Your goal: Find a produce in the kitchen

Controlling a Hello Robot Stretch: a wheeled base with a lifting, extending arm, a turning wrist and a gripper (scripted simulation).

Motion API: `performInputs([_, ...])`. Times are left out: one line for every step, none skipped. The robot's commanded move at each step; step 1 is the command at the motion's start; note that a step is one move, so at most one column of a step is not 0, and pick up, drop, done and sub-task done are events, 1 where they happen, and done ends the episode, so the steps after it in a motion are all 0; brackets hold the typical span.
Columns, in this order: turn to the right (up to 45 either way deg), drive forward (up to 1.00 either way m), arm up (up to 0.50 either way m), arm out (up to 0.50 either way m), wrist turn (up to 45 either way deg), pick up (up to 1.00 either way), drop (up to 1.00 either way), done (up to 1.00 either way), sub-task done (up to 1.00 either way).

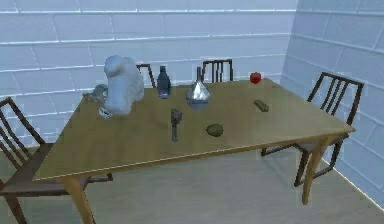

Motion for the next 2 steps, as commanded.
performInputs([-12.0,0.00,0.00,0.00,0.0,0.00,0.00,0.00,0.00])
performInputs([0.0,0.15,0.00,0.00,0.0,0.00,0.00,0.00,0.00])
